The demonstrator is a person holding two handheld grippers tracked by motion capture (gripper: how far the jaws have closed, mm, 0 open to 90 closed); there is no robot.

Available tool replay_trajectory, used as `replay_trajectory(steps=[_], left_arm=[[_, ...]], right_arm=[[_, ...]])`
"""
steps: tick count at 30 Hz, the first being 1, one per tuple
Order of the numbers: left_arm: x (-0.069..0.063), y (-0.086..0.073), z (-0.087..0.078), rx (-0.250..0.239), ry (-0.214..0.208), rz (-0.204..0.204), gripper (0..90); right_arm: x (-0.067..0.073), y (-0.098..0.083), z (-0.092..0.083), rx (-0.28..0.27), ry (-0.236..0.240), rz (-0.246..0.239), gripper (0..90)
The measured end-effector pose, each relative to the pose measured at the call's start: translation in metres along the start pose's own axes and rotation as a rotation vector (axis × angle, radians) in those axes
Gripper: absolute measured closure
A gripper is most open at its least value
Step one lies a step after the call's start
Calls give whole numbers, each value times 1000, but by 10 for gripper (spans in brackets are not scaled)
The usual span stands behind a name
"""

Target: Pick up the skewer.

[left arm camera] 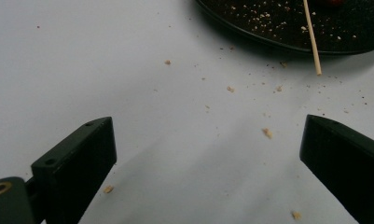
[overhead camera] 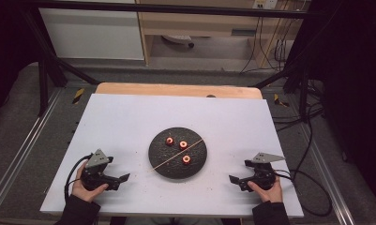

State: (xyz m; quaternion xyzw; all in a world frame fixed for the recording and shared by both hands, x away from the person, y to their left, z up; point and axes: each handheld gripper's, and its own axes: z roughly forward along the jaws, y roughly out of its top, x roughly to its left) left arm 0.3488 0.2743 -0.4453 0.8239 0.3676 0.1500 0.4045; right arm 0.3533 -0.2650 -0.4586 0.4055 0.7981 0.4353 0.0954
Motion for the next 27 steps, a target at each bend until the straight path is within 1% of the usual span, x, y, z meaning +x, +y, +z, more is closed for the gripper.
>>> replay_trajectory(steps=[2, 9, 11, 15, 21, 27], left_arm=[[-1, 1, 1, 0, -4, -6, 34], [-5, 4, 1, 0, -13, 5, 35], [-6, 5, 1, -7, -22, 2, 35], [-8, 8, 1, -7, -20, 1, 36], [-13, 12, 2, 3, -16, 9, 36], [-20, 18, 5, 2, -24, 25, 36]], right_arm=[[0, 0, 0, -3, 2, 2, 7], [0, 0, 0, -3, -2, -2, 7], [0, 0, 0, -1, -2, -1, 7], [1, 0, 0, 2, -2, 1, 7], [0, -1, 1, 5, -6, -7, 7], [0, 0, 1, 4, -7, -3, 7]])
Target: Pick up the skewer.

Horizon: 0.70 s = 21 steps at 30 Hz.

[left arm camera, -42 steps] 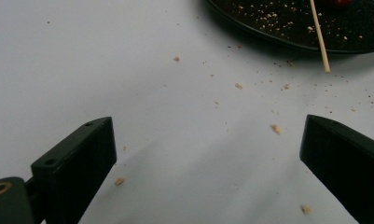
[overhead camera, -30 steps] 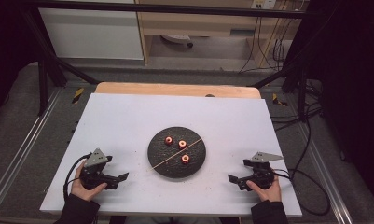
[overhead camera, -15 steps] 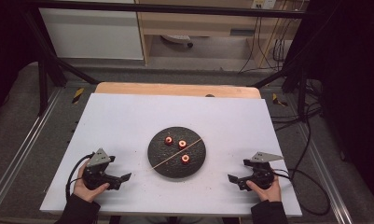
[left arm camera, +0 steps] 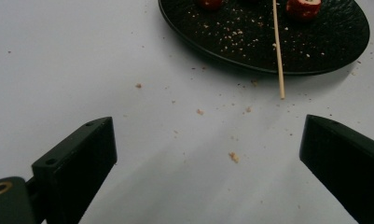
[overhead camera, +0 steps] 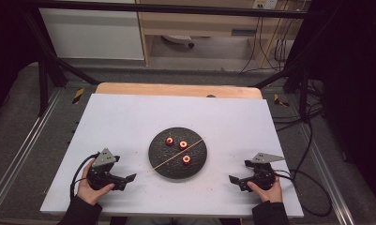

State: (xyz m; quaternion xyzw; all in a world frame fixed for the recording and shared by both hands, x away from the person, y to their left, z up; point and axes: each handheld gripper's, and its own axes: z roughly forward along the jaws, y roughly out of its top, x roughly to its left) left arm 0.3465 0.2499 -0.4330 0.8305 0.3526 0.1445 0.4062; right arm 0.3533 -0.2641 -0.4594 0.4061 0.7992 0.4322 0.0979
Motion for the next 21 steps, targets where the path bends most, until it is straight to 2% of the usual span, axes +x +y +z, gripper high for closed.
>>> replay_trajectory(steps=[10, 21], left_arm=[[-10, 16, 4, 18, 3, 17, 40], [-23, 41, 12, 30, -2, 44, 47]], right_arm=[[0, 0, -1, 3, -4, -5, 7], [0, 0, 0, 9, -4, -2, 7]])
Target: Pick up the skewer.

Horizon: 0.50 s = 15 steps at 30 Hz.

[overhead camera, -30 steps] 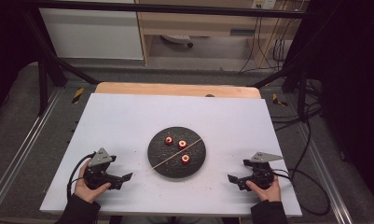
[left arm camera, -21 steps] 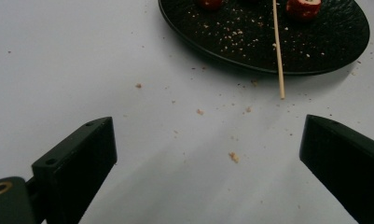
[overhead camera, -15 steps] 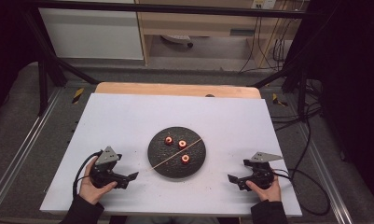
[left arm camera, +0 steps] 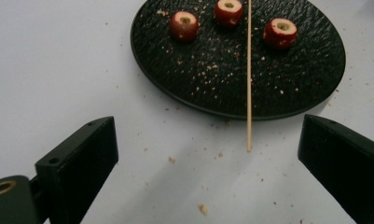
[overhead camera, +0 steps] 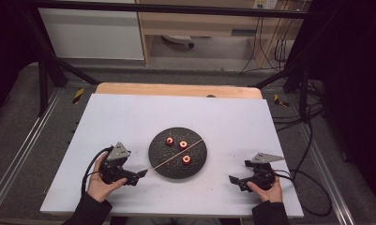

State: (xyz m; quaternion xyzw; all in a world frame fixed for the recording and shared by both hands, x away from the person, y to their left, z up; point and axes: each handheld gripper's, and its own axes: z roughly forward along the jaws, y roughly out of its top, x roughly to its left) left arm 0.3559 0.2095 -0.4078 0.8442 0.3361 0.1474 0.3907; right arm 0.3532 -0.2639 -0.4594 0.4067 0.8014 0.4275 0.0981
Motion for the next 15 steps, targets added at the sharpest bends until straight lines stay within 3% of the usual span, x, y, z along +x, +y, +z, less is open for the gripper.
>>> replay_trajectory(steps=[15], left_arm=[[-13, 30, 22, 48, -16, 28, 60]], right_arm=[[0, 0, 0, 1, -2, -6, 7]])
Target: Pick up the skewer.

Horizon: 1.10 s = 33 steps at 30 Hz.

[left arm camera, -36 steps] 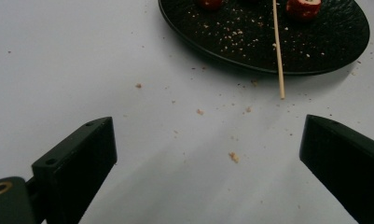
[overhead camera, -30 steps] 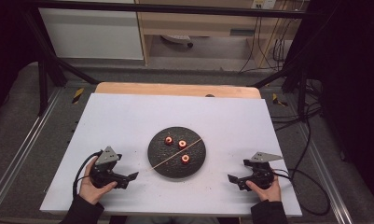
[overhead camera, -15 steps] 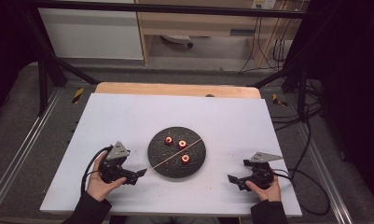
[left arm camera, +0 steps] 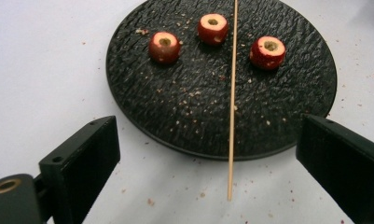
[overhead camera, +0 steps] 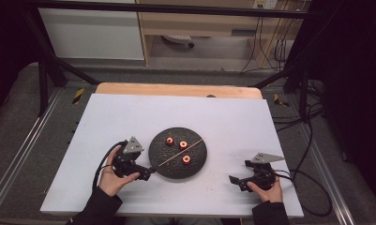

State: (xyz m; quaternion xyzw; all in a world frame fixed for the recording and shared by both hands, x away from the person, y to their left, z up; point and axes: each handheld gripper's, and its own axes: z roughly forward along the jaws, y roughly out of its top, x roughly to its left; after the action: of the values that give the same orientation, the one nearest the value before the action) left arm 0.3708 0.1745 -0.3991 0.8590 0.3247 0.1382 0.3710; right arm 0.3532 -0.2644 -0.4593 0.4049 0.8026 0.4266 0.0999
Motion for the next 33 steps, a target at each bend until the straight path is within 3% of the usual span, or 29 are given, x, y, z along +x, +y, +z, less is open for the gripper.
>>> replay_trajectory(steps=[15, 20, 24, 33], left_arm=[[-10, 23, 28, 84, -20, 23, 95], [-13, 28, 37, 112, -8, 37, 137], [-13, 31, 44, 129, 8, 39, 205], [-15, 35, 56, 185, -11, 43, 383]], right_arm=[[0, 0, 0, 7, 0, 1, 7], [0, 0, 1, 9, -1, 0, 7], [0, 0, 0, 7, 1, 2, 7], [0, 0, 0, 7, 2, 2, 7]])
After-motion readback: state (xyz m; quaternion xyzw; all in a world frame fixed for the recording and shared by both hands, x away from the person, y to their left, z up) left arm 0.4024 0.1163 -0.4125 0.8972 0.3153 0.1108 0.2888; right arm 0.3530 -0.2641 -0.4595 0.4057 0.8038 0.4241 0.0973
